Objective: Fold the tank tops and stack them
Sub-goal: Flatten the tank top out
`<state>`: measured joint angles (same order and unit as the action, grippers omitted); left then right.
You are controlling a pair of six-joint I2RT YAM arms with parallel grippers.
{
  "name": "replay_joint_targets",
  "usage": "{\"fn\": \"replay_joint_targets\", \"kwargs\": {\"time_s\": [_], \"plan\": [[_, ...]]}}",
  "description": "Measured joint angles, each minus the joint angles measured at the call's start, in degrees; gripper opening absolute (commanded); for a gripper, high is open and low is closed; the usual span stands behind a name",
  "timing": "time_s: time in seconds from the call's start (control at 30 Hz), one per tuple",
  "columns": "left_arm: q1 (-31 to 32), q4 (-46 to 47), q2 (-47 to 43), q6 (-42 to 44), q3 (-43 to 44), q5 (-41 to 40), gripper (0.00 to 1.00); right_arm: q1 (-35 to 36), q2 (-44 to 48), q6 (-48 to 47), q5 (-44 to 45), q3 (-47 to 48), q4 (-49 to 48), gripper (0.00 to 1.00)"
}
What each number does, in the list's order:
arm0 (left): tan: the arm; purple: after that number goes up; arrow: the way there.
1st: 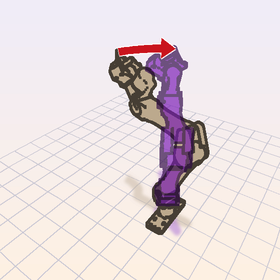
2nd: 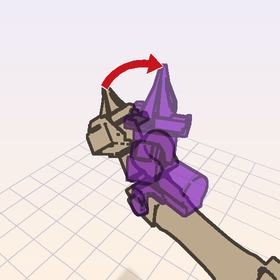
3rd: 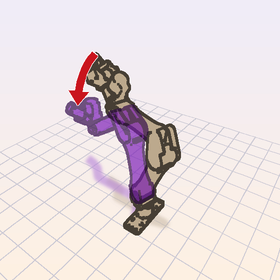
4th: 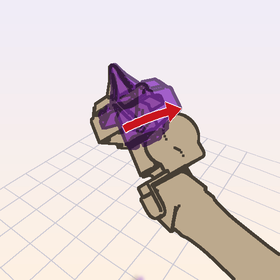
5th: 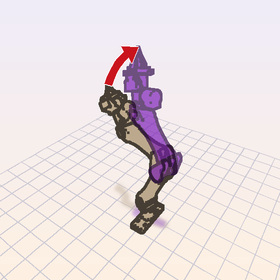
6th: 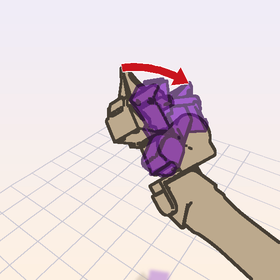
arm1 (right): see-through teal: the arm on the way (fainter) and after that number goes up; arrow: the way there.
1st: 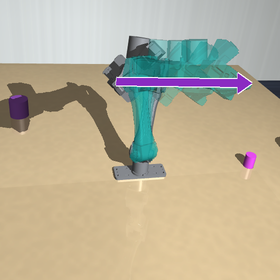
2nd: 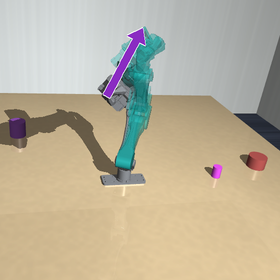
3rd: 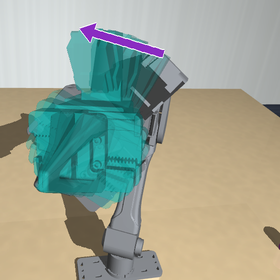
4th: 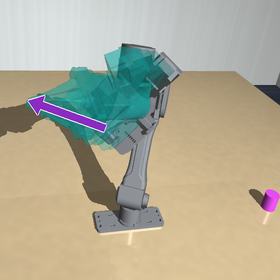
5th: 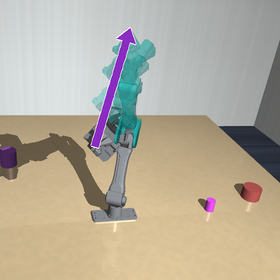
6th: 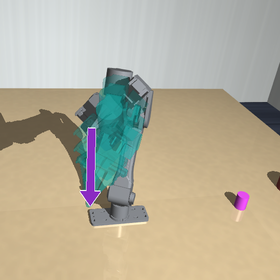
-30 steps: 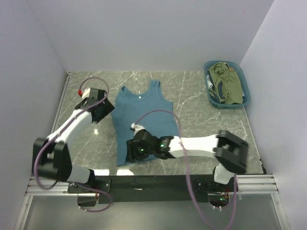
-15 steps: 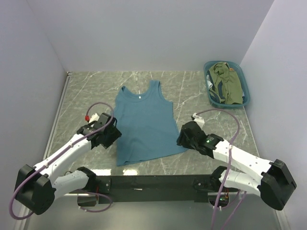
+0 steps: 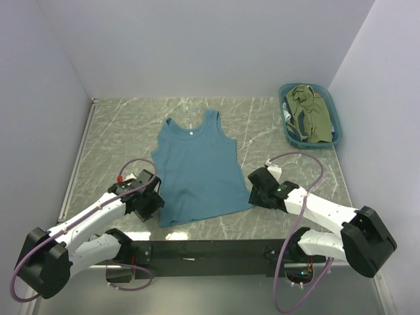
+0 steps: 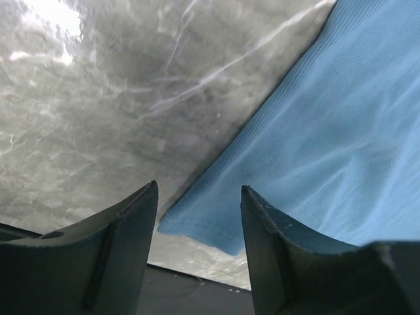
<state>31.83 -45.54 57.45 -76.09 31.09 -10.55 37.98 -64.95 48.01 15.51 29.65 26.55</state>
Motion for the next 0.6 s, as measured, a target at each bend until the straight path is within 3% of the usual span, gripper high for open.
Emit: {"fn": "replay_joint_targets", "kwargs": {"time_s": [0.07,0.47,0.6], "plan": [[0.3,-0.2,-0.3,0.0,-0.6,0.8,0.58,0.0,-1.5,-0.2,-0.1,0.0,-0.4,0.45],[3.8,-1.5,-0.6,0.1,-4.0,4.7,0.52,0.0,-3.1,-1.7,-1.7,-0.1,-2.5,0.0],[5.6,-1.2,0.1,0.0,-4.3,5.4,0.42,-0.3,-3.0,-1.7,-2.4,-0.1,-2.9,0.0]]}}
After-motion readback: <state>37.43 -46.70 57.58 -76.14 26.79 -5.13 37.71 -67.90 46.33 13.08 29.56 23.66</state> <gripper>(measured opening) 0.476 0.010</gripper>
